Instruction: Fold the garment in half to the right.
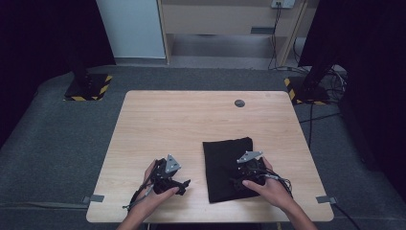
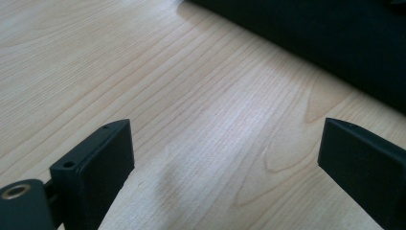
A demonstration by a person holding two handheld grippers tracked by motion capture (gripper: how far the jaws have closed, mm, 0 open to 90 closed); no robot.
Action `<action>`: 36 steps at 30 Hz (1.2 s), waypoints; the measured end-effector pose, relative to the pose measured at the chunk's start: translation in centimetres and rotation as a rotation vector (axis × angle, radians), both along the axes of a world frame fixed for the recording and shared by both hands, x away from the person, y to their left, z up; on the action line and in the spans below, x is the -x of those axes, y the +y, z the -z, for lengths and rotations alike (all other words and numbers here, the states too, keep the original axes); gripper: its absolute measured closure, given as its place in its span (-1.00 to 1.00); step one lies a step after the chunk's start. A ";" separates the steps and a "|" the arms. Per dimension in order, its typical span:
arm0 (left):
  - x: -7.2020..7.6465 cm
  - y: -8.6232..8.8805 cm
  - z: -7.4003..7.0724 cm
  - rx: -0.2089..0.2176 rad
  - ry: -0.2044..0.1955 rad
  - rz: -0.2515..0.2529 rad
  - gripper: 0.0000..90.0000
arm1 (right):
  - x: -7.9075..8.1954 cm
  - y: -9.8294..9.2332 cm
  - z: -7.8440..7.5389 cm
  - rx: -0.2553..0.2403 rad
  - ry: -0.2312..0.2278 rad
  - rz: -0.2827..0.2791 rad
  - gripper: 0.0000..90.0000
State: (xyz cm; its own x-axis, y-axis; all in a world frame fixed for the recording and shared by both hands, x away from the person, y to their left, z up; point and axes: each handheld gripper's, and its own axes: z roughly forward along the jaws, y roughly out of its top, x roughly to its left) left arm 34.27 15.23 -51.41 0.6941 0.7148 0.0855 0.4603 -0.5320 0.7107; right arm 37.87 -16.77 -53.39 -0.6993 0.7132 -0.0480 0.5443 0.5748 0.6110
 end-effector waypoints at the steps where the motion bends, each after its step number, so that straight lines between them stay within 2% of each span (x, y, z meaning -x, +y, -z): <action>1: -0.1 0.1 0.0 -0.003 0.001 0.000 -0.90 | 0.0 0.1 0.1 -0.013 0.004 0.012 -0.99; 4: -0.2 0.4 0.1 -0.004 0.004 -0.009 -0.90 | 0.0 0.5 0.4 -0.050 -0.004 0.036 -0.99; 10: -0.5 1.2 0.0 0.007 0.006 -0.034 -0.90 | -0.5 2.3 0.6 -0.074 -0.020 0.071 -0.99; 16: -0.7 1.6 0.0 0.011 0.007 -0.047 -0.90 | -1.8 4.2 0.4 -0.063 -0.009 0.100 -0.99; 31: -0.6 1.6 -0.2 0.010 0.000 -0.046 -0.90 | -5.8 7.7 0.0 -0.034 0.030 0.097 -0.99; 36: -0.6 1.7 -0.3 0.011 -0.001 -0.050 -0.90 | -5.7 7.9 -0.1 -0.028 0.031 0.114 -0.99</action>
